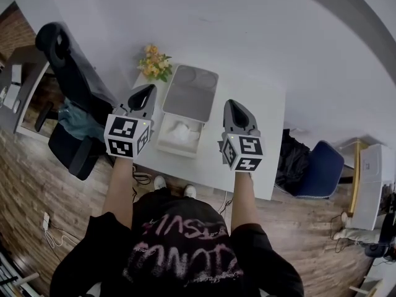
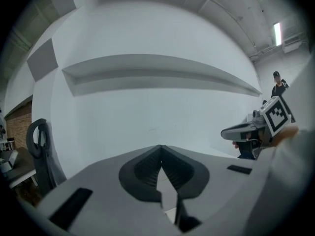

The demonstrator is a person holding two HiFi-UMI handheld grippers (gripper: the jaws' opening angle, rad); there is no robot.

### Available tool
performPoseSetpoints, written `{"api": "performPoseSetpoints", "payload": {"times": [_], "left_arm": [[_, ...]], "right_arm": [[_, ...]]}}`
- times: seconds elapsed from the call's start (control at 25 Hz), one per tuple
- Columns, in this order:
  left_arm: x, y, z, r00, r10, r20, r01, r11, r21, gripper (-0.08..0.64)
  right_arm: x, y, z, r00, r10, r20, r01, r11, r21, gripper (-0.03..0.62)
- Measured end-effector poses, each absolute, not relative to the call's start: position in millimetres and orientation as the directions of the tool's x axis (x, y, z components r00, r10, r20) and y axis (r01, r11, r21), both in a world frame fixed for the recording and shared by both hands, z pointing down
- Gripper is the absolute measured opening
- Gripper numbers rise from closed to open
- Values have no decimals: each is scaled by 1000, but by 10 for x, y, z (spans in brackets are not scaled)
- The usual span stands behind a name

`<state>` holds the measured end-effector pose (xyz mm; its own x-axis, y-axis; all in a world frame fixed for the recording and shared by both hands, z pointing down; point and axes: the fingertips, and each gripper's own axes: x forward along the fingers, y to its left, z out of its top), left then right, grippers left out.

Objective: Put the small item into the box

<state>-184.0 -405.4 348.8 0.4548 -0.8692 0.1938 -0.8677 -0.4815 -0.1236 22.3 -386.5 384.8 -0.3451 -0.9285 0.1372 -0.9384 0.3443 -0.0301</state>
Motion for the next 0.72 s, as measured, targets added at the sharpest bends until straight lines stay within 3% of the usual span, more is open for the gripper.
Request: {"api": "performPoseSetpoints", "payload": {"times": [0.72], "left_arm": [[-1876, -3983, 3278, 433, -888, 153, -879, -453, -149, 2]], "right_arm": [[218, -3878, 3655, -356, -928, 107, -934, 358, 5, 9]]}}
